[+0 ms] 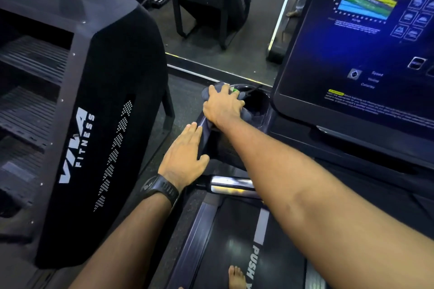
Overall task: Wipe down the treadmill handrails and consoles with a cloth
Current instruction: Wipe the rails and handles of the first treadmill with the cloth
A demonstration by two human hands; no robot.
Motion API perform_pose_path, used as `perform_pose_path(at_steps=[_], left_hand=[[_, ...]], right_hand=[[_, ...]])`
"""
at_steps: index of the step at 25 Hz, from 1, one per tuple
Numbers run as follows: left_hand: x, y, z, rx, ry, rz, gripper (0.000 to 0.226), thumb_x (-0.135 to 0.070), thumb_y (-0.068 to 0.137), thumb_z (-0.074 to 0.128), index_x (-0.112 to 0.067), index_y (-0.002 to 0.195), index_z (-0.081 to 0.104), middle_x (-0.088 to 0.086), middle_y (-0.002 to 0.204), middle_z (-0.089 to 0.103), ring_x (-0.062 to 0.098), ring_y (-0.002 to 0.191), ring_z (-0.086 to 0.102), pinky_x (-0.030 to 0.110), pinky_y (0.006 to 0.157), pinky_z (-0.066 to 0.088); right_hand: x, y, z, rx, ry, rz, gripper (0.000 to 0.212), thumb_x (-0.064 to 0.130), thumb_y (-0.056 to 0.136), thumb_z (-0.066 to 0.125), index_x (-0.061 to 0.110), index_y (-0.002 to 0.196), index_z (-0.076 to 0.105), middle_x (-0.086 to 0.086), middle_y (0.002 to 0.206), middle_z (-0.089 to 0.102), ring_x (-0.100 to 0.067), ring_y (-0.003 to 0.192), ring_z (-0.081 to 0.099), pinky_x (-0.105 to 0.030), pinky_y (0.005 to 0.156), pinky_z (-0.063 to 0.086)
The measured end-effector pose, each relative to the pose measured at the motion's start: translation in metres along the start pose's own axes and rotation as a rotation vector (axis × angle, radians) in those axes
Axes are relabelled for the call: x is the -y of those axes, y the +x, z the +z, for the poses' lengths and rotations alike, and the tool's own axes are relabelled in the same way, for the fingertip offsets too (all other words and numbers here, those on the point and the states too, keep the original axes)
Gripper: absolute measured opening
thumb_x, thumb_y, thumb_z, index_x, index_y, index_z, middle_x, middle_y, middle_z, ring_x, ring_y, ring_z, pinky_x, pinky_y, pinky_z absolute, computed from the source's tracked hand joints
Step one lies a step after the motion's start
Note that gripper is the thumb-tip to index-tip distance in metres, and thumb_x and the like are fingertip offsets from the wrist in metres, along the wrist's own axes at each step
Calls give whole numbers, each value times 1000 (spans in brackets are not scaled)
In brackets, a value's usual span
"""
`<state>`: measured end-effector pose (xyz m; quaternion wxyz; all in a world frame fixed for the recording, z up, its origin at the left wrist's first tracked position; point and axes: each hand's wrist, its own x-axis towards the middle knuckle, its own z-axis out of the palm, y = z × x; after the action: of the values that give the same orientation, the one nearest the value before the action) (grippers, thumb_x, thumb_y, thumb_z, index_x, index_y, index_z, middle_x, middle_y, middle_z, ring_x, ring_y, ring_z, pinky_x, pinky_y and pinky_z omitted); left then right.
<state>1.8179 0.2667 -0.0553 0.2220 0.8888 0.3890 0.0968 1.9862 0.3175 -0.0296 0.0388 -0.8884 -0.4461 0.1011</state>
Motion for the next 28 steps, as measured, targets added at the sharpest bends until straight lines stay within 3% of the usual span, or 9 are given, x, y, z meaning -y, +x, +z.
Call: perform_pose_path(at_steps=[4, 8, 11, 15, 19, 22, 24, 26, 28], left_hand=[[0, 2, -1, -3, 23, -28, 83, -30, 86, 59, -12, 156, 20, 3, 165, 15, 13, 152, 9, 27, 123, 13], [0, -4, -3, 24, -10, -55, 81, -28, 89, 58, -14, 158, 17, 0, 166, 11, 10, 152, 6, 26, 122, 12], [4, -12, -3, 36, -39, -53, 80, -27, 90, 56, -13, 158, 16, 1, 166, 10, 10, 152, 5, 27, 123, 9], [6, -17, -4, 42, -35, -63, 78, -28, 92, 54, -14, 158, 14, 0, 166, 8, 10, 152, 4, 29, 124, 9], [6, -18, -2, 40, -4, -23, 78, -27, 91, 54, -12, 158, 15, 3, 166, 10, 12, 152, 5, 29, 124, 8], [9, -16, -1, 48, 5, -10, 79, -27, 91, 54, -11, 157, 15, 5, 166, 11, 13, 152, 5, 28, 124, 7], [7, -17, 0, 48, 13, -12, 79, -28, 91, 54, -12, 157, 15, 4, 166, 10, 13, 152, 4, 29, 124, 7], [8, -16, -2, 42, 18, -8, 79, -28, 91, 54, -12, 158, 15, 3, 166, 10, 12, 152, 4, 29, 124, 7], [8, -17, -1, 39, 9, -12, 78, -27, 91, 54, -13, 158, 15, 3, 166, 10, 12, 152, 5, 27, 123, 6]], right_hand=[[-24, -33, 13, -38, -51, -214, 56, 43, 94, 46, 34, 148, 36, -10, 151, 35, -38, 138, 31, -58, 100, 43], [-75, -70, 13, -69, -287, -543, 82, 46, 86, 59, 38, 156, 18, -9, 162, 21, -34, 140, 33, -52, 97, 45], [-112, -81, 7, -39, -567, -727, 87, 43, 86, 64, 38, 157, 15, -10, 166, 8, -37, 147, 22, -55, 104, 38], [-163, -96, 0, 63, -831, -994, 72, 43, 96, 52, 43, 157, 14, -3, 169, -1, -36, 154, 4, -63, 115, 21], [-158, -88, -3, -1, -842, -1035, 66, 51, 100, 42, 43, 158, 10, -4, 168, 1, -37, 153, 4, -64, 115, 19], [-118, -89, 24, -46, -851, -1012, 63, 38, 105, 41, 42, 158, 6, -6, 168, 0, -38, 153, 5, -62, 117, 17], [-134, -89, 24, -89, -847, -1092, 64, 30, 102, 48, 42, 157, 18, -5, 168, 11, -36, 152, 15, -61, 116, 22], [-163, -85, 12, -54, -843, -1218, 64, 26, 98, 56, 41, 154, 30, -3, 165, 21, -34, 150, 24, -61, 113, 30], [-157, -88, 8, 34, -906, -1172, 62, 26, 102, 49, 43, 156, 23, -2, 168, 13, -33, 153, 16, -62, 115, 25]])
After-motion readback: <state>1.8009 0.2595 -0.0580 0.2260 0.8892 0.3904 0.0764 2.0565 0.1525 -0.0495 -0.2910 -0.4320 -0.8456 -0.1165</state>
